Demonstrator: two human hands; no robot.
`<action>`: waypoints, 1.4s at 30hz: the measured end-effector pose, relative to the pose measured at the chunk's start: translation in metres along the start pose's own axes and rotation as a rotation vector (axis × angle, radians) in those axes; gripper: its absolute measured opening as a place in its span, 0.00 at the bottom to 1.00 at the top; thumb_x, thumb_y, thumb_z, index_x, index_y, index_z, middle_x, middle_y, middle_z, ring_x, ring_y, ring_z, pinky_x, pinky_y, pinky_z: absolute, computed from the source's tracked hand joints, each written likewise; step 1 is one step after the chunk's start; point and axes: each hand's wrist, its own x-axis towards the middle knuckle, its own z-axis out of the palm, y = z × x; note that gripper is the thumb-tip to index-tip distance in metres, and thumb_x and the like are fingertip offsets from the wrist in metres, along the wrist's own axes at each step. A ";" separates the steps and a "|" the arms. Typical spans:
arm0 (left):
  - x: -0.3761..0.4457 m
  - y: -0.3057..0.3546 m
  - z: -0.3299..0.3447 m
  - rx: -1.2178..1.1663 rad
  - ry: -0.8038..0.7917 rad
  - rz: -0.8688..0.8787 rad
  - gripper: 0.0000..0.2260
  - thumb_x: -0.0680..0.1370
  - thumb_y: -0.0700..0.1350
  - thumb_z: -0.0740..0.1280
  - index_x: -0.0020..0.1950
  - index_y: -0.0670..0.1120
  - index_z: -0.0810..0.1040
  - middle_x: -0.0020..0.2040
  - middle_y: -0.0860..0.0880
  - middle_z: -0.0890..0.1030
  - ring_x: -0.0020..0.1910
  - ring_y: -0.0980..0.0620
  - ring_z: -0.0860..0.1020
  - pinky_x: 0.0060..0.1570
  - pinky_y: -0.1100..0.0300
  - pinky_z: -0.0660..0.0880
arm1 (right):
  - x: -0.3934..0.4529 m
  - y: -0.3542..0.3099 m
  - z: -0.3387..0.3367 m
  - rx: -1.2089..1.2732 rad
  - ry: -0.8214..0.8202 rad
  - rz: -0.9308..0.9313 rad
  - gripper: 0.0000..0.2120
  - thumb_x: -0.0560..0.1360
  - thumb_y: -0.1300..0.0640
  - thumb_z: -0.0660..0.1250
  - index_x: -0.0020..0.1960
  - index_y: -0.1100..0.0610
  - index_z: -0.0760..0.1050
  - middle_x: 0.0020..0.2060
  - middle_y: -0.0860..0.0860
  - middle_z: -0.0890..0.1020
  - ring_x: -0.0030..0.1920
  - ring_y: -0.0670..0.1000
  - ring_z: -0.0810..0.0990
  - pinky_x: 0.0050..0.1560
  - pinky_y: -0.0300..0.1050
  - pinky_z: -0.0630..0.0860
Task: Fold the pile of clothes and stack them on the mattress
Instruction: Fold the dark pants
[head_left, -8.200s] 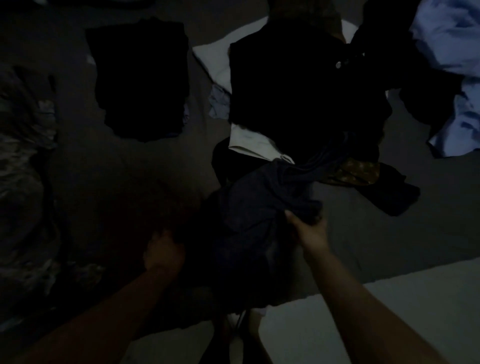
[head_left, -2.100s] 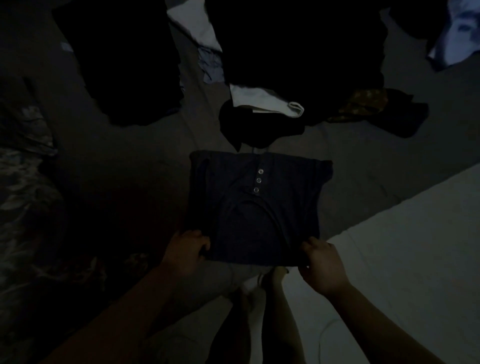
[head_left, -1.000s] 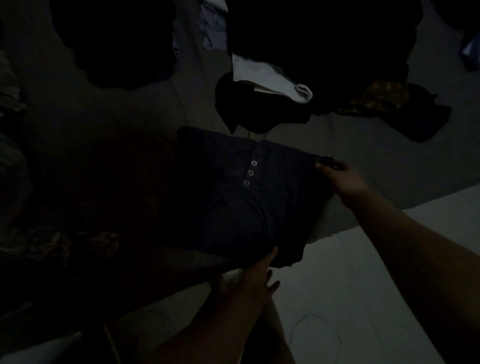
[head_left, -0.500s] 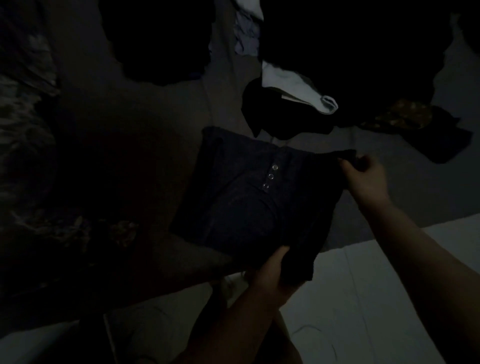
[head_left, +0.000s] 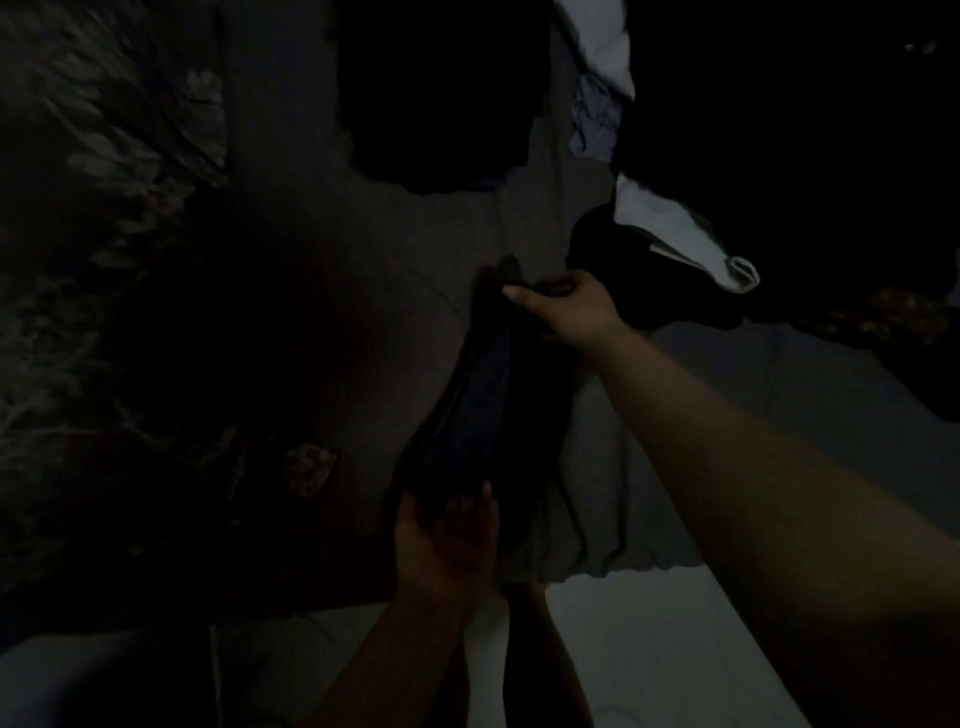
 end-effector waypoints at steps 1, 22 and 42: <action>-0.003 0.001 0.004 0.086 0.077 0.038 0.13 0.75 0.51 0.63 0.41 0.42 0.78 0.32 0.44 0.81 0.34 0.46 0.80 0.38 0.59 0.79 | 0.000 0.007 -0.001 -0.015 0.026 0.003 0.28 0.67 0.48 0.76 0.59 0.63 0.73 0.51 0.52 0.79 0.52 0.52 0.80 0.55 0.50 0.78; 0.056 0.083 0.086 1.770 0.650 1.038 0.18 0.78 0.41 0.60 0.68 0.41 0.70 0.66 0.37 0.71 0.65 0.38 0.69 0.63 0.49 0.65 | -0.038 0.108 -0.008 0.461 0.057 0.293 0.10 0.77 0.57 0.65 0.37 0.56 0.73 0.40 0.52 0.80 0.43 0.52 0.80 0.40 0.41 0.75; 0.089 0.065 0.204 2.143 0.075 0.839 0.14 0.79 0.43 0.62 0.61 0.36 0.75 0.61 0.39 0.76 0.61 0.42 0.74 0.53 0.58 0.69 | 0.005 0.084 -0.075 0.213 0.006 0.266 0.07 0.74 0.61 0.68 0.51 0.63 0.77 0.46 0.57 0.80 0.42 0.53 0.79 0.38 0.39 0.76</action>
